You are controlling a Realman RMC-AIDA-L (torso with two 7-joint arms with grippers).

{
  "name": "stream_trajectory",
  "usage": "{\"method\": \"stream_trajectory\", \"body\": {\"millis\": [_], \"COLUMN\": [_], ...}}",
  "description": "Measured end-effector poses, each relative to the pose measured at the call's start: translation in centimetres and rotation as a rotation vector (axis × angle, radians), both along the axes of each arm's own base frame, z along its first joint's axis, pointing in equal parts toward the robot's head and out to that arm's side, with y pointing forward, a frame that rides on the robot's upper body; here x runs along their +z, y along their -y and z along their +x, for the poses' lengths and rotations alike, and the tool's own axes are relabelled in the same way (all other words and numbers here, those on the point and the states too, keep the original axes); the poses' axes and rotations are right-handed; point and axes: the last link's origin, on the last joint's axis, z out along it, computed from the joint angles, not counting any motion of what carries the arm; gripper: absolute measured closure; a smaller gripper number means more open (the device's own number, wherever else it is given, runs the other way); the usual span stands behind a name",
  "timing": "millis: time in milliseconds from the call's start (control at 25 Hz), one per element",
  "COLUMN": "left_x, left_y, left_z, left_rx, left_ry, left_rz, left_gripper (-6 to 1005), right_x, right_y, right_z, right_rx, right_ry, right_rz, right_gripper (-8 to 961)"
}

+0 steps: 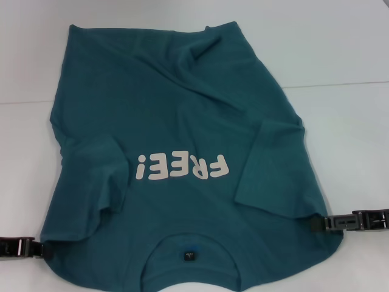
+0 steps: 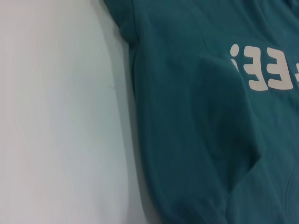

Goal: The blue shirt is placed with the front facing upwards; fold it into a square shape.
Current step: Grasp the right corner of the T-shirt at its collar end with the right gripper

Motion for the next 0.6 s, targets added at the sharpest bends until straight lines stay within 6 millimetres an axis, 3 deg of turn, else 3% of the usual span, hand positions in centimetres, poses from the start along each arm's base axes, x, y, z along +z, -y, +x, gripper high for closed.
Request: {"method": "stream_trajectory", "body": {"millis": [600], "left_x": [-0.2], "left_y": [-0.1], "left_z": [0.1], "left_rx": [-0.002], "left_ry": [0.000], "left_rz": [0.004], "left_gripper": [979], "right_x": [0.9], "right_y": [1.2], "right_z": [1.3], "right_rx": [-0.040], "right_ry": [0.008], "right_rz": [-0.005], "right_gripper": [78]}}
